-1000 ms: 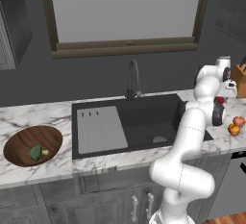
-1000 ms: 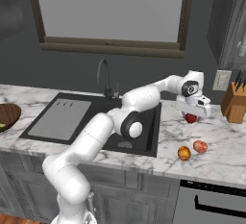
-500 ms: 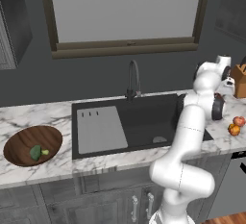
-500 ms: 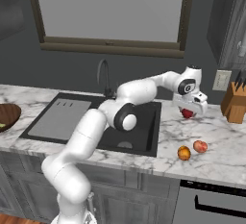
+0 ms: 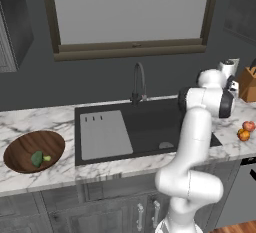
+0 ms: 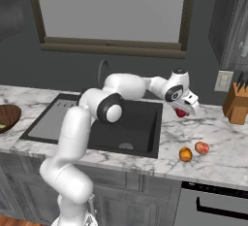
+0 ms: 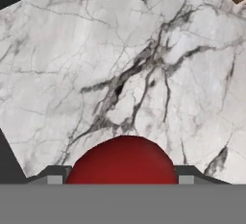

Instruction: There is a mixed pile of frozen fruits and vegetables on the counter. Locate all the frozen vegetables and place the items in a bowl on the counter. Take all the frozen fruits and defrost them in a running sink.

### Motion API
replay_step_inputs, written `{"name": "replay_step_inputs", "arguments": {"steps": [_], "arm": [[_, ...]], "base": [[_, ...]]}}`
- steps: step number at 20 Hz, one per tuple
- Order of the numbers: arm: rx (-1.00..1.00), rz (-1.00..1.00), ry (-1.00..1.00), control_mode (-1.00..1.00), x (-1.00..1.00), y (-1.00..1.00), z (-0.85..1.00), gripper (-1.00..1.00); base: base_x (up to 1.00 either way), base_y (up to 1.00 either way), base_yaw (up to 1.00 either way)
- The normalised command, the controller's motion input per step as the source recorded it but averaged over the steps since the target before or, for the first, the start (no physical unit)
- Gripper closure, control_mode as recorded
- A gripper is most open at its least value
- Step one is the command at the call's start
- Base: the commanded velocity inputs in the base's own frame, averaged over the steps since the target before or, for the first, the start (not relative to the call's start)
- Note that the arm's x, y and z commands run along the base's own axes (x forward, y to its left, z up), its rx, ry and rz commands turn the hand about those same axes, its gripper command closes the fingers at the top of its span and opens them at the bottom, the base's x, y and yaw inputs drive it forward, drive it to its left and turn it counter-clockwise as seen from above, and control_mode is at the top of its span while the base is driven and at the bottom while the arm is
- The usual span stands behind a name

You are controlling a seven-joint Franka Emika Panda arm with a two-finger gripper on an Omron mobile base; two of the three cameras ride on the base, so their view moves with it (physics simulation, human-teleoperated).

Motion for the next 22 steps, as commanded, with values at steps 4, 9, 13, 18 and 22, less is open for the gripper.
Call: {"name": "replay_step_inputs", "arguments": {"steps": [4, 9, 13, 18, 22], "arm": [[-0.13, -0.01, -0.18, -1.0, -0.15, 0.38, 0.01, 1.0], [-0.13, -0.03, -0.12, -1.0, -0.11, 0.32, 0.12, 1.0], [-0.02, -0.03, -0.06, -1.0, -0.16, 0.38, 0.28, 1.0], [0.04, -0.01, 0.01, -1.0, -0.19, 0.23, 0.48, 1.0], [0.03, 0.01, 0.04, -1.0, -0.11, 0.23, 0.51, 1.0]], "base": [[0.0, 0.0, 0.0], [0.0, 0.0, 0.0], [0.0, 0.0, 0.0], [0.0, 0.0, 0.0], [0.0, 0.0, 0.0]]}}
